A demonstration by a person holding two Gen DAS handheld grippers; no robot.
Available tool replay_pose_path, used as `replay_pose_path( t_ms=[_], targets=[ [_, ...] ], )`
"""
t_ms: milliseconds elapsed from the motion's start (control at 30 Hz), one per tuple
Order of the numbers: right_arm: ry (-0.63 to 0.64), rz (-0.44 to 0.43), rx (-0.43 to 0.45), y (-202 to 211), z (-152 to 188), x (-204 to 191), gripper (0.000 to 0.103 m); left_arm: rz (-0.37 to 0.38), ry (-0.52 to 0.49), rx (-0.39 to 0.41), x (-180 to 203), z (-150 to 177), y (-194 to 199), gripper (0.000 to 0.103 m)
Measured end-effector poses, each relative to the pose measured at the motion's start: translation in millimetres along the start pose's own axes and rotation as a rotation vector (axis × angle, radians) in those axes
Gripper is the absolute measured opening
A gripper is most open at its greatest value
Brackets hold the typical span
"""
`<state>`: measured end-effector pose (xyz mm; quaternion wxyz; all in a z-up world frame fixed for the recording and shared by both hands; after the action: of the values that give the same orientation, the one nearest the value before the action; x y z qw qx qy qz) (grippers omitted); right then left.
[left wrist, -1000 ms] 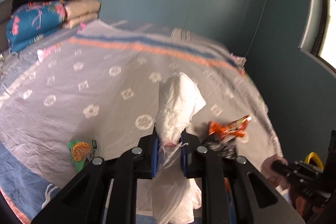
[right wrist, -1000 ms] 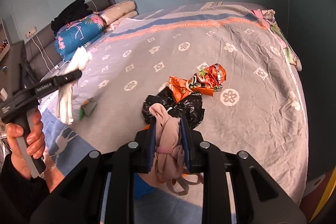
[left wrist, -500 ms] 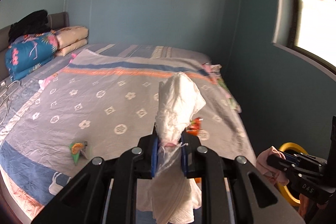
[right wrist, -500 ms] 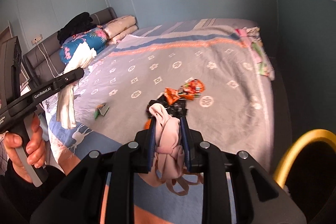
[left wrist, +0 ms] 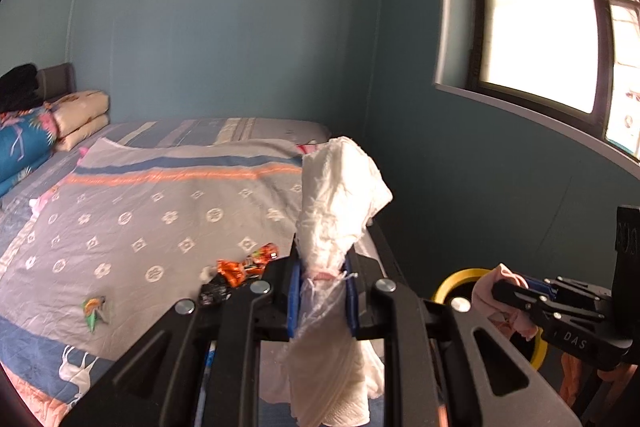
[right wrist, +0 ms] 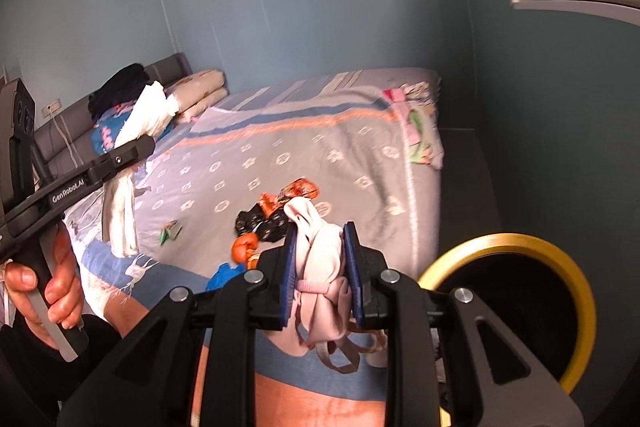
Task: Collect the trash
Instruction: 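Carry the white tissue and pink item over to the yellow-rimmed bin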
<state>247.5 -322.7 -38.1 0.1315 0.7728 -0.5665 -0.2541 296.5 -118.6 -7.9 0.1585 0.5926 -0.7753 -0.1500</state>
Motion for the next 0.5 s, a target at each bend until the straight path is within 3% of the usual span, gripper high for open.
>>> replay_pose_path(
  t_ms=[500],
  targets=[
    [-0.084,0.152,0.055,51.5,8.5,89.1,0.022,0.163,-0.104,-0.010,112.5,4.8,-20.9,0.017]
  ],
)
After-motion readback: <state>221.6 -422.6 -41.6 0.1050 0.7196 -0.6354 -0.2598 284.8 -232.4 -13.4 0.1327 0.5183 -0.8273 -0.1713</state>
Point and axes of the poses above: each gripper's, at about its wrist camera, not at the fingertips, and y roughly against the way its jaws point, x to its right, z to its underside, the point moved 10 cm from there along -y, roughly the way its jaws point, and after that the axes turned 3 degrees about -z, right-handed, at the moved point
